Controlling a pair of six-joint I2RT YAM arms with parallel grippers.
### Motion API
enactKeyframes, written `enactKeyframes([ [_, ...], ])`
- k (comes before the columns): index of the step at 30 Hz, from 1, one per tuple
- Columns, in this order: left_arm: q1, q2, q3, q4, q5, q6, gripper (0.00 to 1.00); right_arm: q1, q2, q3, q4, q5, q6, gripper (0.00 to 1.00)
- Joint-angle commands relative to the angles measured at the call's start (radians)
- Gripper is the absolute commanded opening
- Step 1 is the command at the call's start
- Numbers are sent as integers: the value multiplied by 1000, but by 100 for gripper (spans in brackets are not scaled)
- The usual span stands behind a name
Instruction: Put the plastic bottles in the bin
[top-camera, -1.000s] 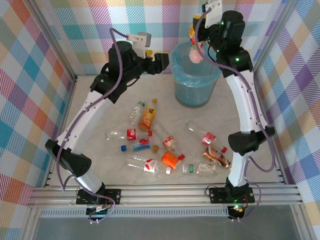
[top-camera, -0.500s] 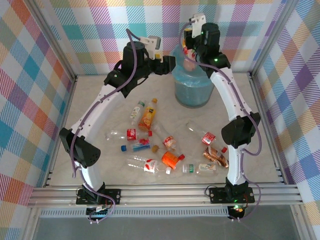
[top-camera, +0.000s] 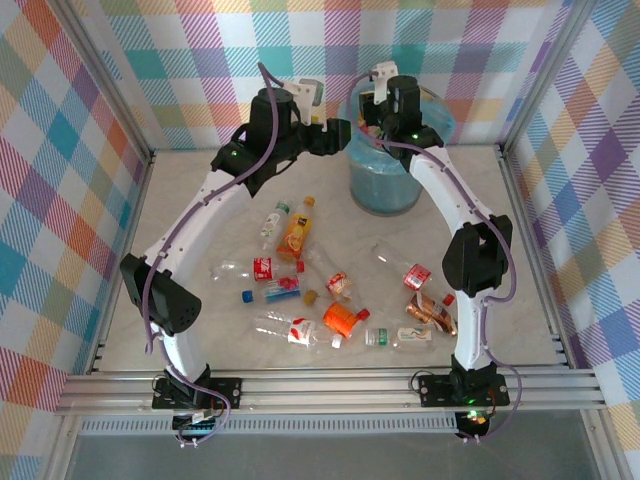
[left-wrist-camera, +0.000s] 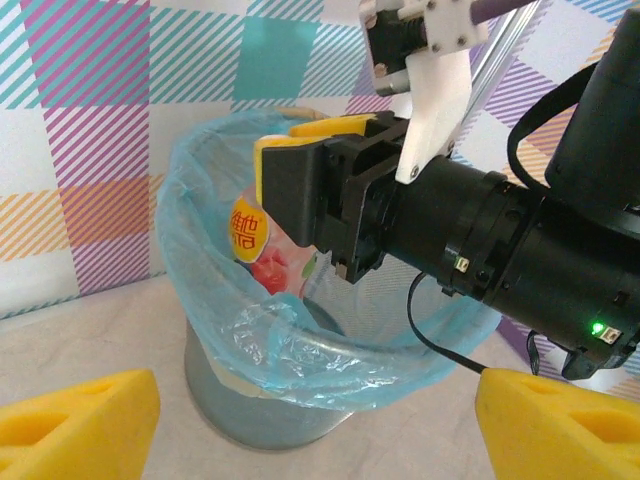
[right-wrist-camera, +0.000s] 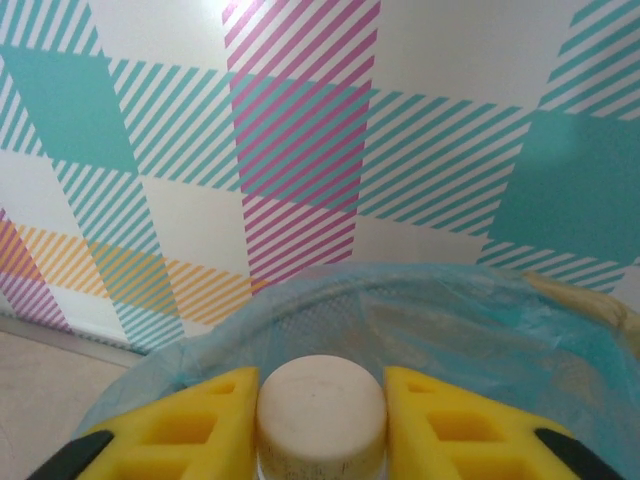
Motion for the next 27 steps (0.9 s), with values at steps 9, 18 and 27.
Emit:
enactKeyframes([
  [9,-7,-25,-16,-4,-26,12,85,5,-50,45,-40,-46,57,51],
  [18,-7,-88,-73,-11,-42,10,85,47,-77,216,-242,-101,61,52],
  [27,-7,-248,-223,-61,-96,25,85,135,-189,233,-436,-166,49,55],
])
